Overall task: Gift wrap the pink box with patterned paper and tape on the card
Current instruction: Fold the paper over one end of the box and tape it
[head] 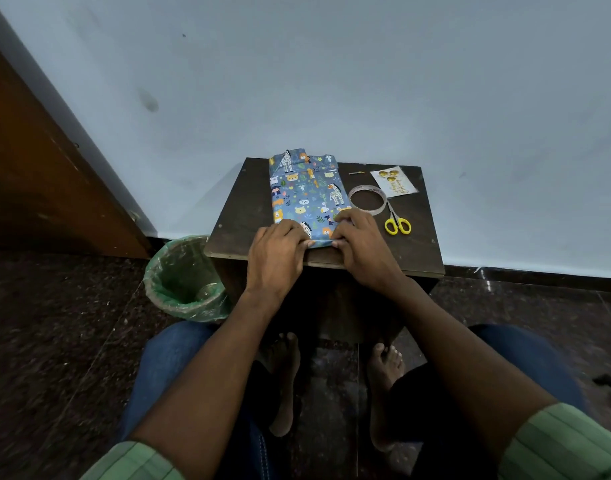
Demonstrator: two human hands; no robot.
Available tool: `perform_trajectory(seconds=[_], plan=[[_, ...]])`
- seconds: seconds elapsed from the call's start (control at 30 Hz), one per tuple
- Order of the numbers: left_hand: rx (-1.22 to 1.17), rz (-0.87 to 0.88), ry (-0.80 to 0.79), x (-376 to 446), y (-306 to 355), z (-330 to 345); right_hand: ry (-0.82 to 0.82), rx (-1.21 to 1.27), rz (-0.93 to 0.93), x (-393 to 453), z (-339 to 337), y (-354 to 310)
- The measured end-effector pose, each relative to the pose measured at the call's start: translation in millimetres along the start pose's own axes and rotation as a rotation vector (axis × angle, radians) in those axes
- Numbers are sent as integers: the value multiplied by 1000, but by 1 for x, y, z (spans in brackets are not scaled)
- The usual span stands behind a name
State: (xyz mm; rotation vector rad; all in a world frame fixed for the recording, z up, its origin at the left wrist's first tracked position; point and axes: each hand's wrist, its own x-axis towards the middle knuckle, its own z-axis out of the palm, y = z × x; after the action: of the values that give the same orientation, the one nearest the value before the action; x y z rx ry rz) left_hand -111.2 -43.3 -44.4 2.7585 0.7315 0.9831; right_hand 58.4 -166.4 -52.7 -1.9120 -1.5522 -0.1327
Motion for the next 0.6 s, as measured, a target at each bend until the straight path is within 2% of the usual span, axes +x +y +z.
perform_trajectory(seconds=[0.07,0.17,0.27,0.5,0.6], plan=[[-66,-55,10,-1,2,-1,-5,31,18,4,-2,0],[-161,-226,18,-5,4,3,4,53,35,11,-5,1],[-366,-367,68,-7,8,6,25,90,66,15,-5,-1],[-564,-445,199,1,8,4,110,162,105,20,-7,-5],[-615,-531,238,4,2,7,213,218,217,21,-7,-3]])
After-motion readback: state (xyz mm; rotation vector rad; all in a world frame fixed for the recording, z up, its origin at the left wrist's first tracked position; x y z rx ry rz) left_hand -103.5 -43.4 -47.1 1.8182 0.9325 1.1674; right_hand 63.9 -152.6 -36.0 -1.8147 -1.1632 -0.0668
